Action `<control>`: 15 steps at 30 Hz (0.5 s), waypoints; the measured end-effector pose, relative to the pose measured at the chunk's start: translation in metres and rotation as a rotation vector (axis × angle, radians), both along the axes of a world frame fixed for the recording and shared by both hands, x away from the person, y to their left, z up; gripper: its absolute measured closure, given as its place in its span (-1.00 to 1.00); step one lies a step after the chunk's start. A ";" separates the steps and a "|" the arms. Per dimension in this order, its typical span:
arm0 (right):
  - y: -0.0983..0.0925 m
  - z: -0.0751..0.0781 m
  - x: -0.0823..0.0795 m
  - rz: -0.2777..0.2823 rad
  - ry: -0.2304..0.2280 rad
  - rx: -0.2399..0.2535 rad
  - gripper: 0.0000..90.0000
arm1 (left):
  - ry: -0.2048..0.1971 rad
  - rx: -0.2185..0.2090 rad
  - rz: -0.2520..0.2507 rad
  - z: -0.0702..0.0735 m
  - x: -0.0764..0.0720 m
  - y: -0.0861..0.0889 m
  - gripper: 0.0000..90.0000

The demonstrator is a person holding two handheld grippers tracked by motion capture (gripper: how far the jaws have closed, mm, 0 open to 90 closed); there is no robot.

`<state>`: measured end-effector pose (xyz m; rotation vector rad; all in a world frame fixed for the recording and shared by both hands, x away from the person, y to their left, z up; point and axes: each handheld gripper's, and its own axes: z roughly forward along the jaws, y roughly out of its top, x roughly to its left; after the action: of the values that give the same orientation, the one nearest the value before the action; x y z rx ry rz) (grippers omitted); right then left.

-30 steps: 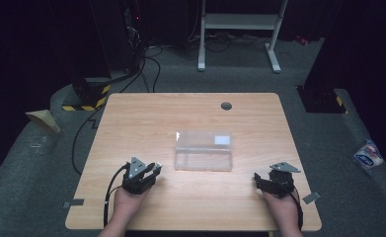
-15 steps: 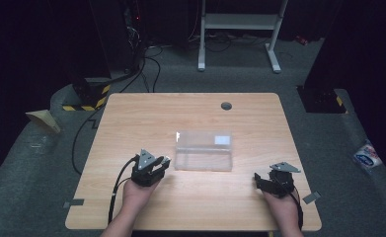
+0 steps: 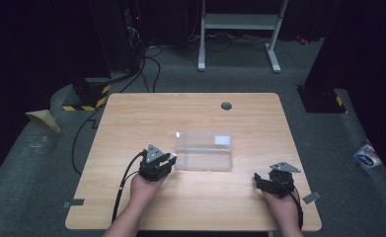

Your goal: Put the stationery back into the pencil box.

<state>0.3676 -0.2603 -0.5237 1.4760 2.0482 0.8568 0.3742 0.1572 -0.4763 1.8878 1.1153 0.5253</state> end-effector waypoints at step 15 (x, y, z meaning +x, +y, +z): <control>0.000 0.000 0.000 0.000 0.000 0.000 -0.52 | 0.037 0.007 0.004 0.000 0.019 -0.013 0.51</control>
<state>0.3676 -0.2603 -0.5237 1.4761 2.0483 0.8569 0.3931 0.1442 -0.4762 1.9086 1.1427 0.4992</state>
